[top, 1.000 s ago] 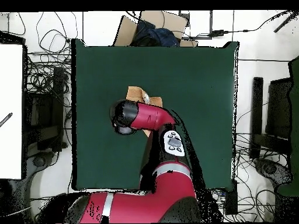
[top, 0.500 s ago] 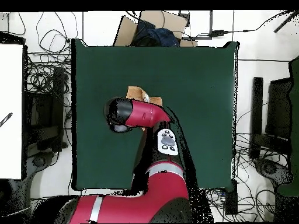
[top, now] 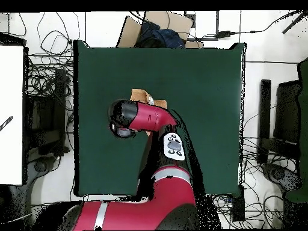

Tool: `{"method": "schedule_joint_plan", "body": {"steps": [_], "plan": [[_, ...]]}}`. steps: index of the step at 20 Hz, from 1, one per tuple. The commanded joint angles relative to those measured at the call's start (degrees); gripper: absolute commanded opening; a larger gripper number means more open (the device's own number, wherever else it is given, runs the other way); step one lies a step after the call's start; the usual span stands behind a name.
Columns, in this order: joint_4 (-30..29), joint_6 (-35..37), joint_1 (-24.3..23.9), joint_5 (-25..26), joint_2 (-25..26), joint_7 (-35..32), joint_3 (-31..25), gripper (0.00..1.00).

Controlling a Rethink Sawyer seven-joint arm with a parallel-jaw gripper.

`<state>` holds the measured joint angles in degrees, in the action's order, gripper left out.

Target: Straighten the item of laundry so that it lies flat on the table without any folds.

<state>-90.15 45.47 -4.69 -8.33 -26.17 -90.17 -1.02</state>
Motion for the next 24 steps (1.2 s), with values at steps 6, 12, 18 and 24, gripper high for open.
{"method": "schedule_joint_plan", "body": {"steps": [6, 12, 18, 24], "plan": [[3.7, 7.4, -0.7, -0.3, -2.3, -6.7, -3.4, 1.00], [4.6, 11.0, -1.5, 0.4, -3.7, -5.5, -2.9, 1.00], [4.8, 12.8, -2.6, 0.7, -4.4, -4.6, -2.8, 1.00], [2.4, 11.9, -4.2, 0.1, -5.2, -4.2, -3.4, 1.00]]}}
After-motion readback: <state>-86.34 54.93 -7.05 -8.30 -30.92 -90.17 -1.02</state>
